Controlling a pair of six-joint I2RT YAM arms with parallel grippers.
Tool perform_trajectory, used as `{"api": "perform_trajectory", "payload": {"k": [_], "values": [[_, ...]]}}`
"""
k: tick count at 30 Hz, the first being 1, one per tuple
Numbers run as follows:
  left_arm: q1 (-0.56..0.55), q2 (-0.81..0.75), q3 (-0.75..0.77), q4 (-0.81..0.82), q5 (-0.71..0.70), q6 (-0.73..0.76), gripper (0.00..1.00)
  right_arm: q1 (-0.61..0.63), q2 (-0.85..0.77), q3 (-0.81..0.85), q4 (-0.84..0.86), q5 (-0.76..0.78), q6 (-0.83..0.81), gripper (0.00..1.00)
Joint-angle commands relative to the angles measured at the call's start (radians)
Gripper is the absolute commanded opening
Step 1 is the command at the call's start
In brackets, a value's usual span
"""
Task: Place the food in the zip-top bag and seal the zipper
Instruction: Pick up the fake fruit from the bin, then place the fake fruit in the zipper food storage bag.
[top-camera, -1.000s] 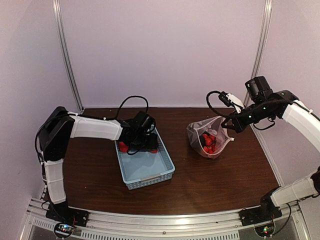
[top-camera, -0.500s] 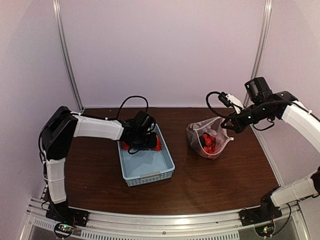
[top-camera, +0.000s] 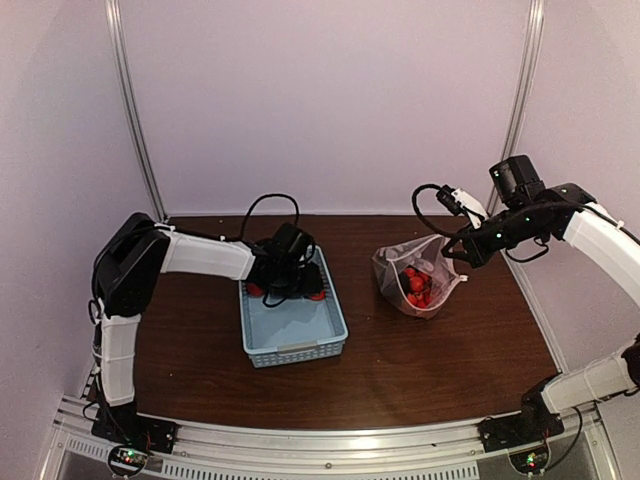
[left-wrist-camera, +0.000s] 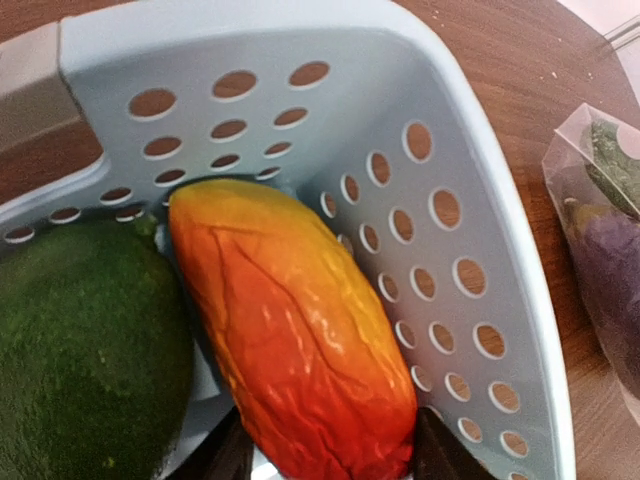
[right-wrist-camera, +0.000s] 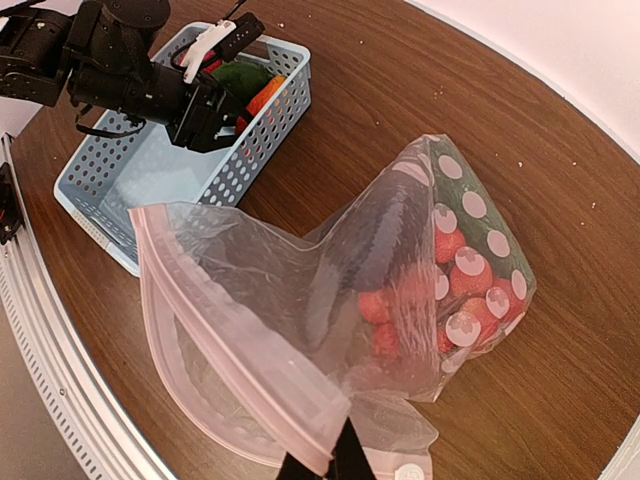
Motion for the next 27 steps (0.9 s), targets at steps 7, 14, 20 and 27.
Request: {"api": "perform_trajectory", "payload": {"k": [7,14,20,27], "values": [[0.013,-0.103,-0.074,0.023,0.054,-0.029,0.36,0.005,-0.019,-0.005,0.011,0.004,0.012,0.0],[-0.079,-0.393,-0.181,-0.051,0.007,0.011,0.29,0.005,-0.008,0.007,0.014,0.014,0.016,0.0],[-0.179,-0.473,-0.137,0.018,0.103,0.079,0.27,0.005,0.008,0.025,0.01,0.018,0.02,0.0],[-0.263,-0.406,-0.015,0.181,0.434,0.103,0.27,0.005,-0.002,0.044,0.006,0.071,0.032,0.0]]}}
